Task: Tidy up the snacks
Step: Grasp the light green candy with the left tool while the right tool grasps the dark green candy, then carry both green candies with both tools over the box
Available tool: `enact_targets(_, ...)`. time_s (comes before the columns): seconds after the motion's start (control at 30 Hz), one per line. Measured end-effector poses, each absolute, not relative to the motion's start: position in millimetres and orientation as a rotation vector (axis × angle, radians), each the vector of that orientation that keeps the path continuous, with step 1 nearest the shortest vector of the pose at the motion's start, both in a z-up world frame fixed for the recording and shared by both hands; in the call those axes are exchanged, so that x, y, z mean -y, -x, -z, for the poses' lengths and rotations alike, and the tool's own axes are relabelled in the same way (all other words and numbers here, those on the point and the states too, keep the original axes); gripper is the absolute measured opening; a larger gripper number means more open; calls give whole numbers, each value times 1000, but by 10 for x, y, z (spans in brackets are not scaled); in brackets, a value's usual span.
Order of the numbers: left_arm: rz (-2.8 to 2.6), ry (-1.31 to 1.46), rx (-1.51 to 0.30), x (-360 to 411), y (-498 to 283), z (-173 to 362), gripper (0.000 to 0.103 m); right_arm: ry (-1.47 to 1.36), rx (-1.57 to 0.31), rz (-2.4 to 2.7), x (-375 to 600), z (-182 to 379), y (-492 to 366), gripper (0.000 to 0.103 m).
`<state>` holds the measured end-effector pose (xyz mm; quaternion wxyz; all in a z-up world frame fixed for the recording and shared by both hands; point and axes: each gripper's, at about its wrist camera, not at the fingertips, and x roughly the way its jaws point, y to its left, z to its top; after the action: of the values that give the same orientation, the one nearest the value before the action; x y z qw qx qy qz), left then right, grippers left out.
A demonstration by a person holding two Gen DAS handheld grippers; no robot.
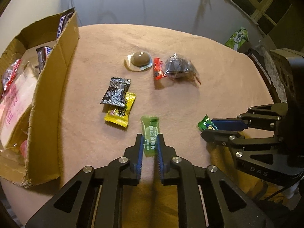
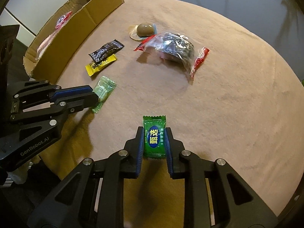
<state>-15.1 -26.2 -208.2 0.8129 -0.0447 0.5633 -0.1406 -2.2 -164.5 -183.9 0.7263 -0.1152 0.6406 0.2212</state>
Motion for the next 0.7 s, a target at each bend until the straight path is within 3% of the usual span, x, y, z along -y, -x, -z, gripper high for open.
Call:
enact_targets(0.1,296,67,-1218,298,127,2111,27,247,-1416,-473,1590,1846,-1,21)
enact_targets(0.23,296,-33,-1196,436,101,2133,26,250,-1419,-465,1586,1855,-71,21)
enact_targets(0.3,283,-54,-1187,443,91,2136,19,259,-1417,-465,1581,1883,-35,21)
enact_targets(0.7,258,108,-1139,97,198,1862,19,216,-1364,-490,1538,1620,-61,21)
